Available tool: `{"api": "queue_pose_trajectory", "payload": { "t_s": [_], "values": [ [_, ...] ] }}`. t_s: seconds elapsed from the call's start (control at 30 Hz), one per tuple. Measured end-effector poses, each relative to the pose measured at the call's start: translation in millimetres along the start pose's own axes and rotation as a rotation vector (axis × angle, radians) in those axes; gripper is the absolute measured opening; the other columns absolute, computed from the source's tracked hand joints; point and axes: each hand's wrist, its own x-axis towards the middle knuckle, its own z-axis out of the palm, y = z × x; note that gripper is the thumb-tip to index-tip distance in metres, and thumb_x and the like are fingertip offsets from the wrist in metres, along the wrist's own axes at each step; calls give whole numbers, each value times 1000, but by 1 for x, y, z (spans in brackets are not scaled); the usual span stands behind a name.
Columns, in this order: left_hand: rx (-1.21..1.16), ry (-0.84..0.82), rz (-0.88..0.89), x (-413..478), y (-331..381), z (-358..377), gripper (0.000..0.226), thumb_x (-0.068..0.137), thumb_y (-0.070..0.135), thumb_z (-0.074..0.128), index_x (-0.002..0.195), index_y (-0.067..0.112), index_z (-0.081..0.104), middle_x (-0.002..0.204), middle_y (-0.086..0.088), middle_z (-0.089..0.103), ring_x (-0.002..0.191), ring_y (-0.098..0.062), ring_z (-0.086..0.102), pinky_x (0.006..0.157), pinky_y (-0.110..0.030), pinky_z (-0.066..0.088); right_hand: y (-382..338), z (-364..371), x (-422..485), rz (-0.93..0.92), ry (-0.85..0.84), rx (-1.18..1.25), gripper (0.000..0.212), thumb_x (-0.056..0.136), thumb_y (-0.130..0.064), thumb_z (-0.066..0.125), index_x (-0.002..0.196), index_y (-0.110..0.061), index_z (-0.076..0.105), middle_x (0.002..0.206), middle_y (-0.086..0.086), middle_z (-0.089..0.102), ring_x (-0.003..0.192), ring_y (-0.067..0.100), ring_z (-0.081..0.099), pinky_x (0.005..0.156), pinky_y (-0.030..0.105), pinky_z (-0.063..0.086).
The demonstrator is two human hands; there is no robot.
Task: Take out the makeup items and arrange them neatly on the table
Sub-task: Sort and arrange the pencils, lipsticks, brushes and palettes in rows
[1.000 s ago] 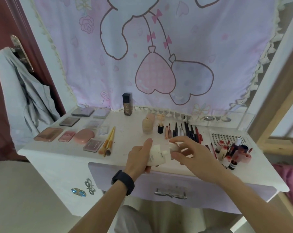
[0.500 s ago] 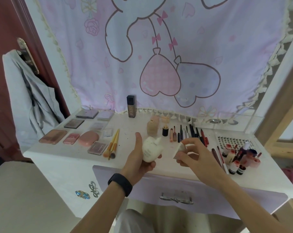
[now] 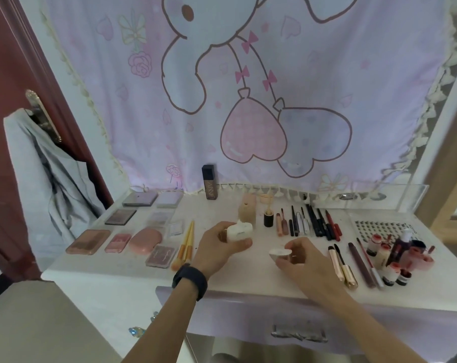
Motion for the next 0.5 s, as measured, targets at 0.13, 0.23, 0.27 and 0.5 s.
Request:
{"api": "queue_pose_trajectory", "payload": {
  "t_s": [0.13,0.23,0.27,0.5],
  "values": [
    [158,-77,26,25,-11,-1,39,73,35,87,108,32,67,104,13,70,97,-9,64,85,-25,52,-7,3,19,-69,18,-141,29,89,-40,75,106,-36,52,98,-17,66,82,-6,64,60,6,43],
    [213,-84,52,40,-15,-1,39,72,35,88,106,32,70,102,13,71,96,-8,66,84,-21,52,-12,5,34,-116,16,-181,33,89,-33,75,114,-32,54,98,-15,67,82,-5,64,64,6,46],
    [220,-81,60,44,-16,-1,39,72,35,88,106,33,70,100,14,72,95,-6,66,80,-16,51,-13,5,39,-131,19,-194,34,89,-31,76,115,-32,54,97,-15,67,82,-4,64,65,8,46],
    [246,-39,98,55,-22,-1,47,72,34,88,112,34,65,106,16,67,96,-4,63,74,-11,45,-24,3,65,-274,-22,-497,20,92,-29,67,113,-30,66,100,-17,63,96,4,59,81,22,42]
  ]
}}
